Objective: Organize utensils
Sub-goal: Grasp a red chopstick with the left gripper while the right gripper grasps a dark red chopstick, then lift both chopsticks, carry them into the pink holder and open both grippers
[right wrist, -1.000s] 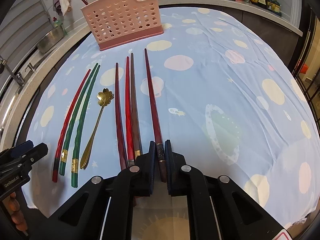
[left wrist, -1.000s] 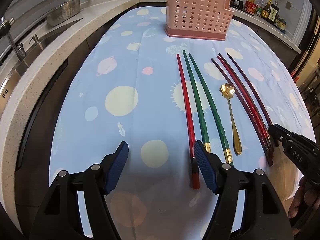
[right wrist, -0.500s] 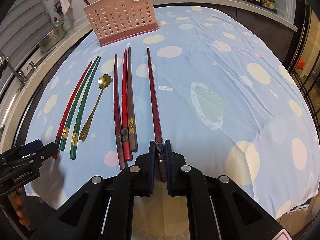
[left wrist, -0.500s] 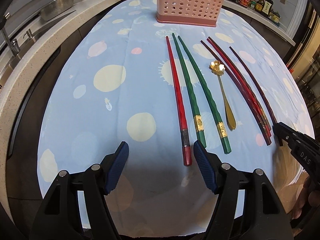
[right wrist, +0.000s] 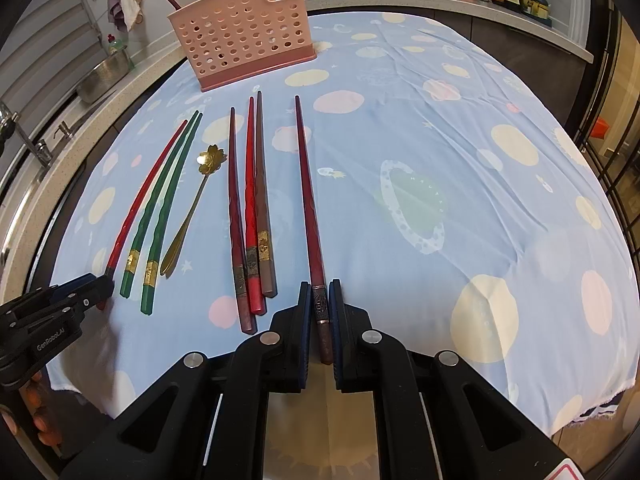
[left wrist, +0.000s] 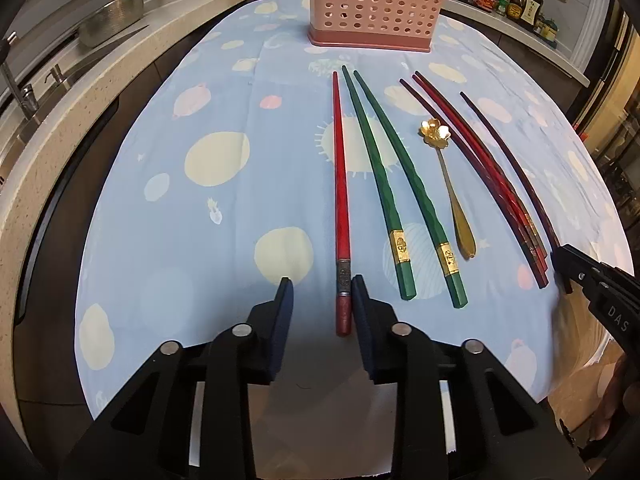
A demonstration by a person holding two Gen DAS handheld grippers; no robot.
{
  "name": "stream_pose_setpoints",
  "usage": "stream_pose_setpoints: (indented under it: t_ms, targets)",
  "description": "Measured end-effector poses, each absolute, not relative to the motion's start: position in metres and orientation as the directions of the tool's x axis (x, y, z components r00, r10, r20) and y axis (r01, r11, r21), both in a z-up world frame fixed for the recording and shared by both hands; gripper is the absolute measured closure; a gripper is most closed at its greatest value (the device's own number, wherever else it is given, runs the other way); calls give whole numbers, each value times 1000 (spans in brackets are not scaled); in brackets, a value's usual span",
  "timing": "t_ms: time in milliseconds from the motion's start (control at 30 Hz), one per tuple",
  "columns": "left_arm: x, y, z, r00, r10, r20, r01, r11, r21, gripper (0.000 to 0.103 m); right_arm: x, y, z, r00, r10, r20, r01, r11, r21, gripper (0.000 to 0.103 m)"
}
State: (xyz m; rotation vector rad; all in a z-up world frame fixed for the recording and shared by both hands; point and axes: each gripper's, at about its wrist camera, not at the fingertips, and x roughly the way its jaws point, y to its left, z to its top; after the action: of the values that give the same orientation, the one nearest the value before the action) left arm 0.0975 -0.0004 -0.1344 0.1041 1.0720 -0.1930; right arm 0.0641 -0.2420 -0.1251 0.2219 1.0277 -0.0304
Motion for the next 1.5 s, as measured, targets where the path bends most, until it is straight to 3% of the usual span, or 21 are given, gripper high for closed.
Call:
stream_pose_setpoints:
  t_ms: [100, 500, 1000, 1500]
  targets:
    - [98, 1, -133, 458, -118, -881, 213, 977, -20, 95, 62, -242, -124, 517, 87, -852, 130, 975, 178, 95]
    - [89, 20, -88, 524, -153, -838, 184, 981, -64, 96, 36, -257, -83, 584, 99, -806, 153, 961, 229, 96]
    - [97, 49, 32, 730, -180, -659, 153, 983, -100, 96, 41, -287, 35, 789, 82, -609, 123, 950, 288, 96]
    - [157, 44, 103, 826, -186, -533, 165, 982, -87, 96, 108, -288, 96, 872, 124, -474, 30, 952, 305, 96]
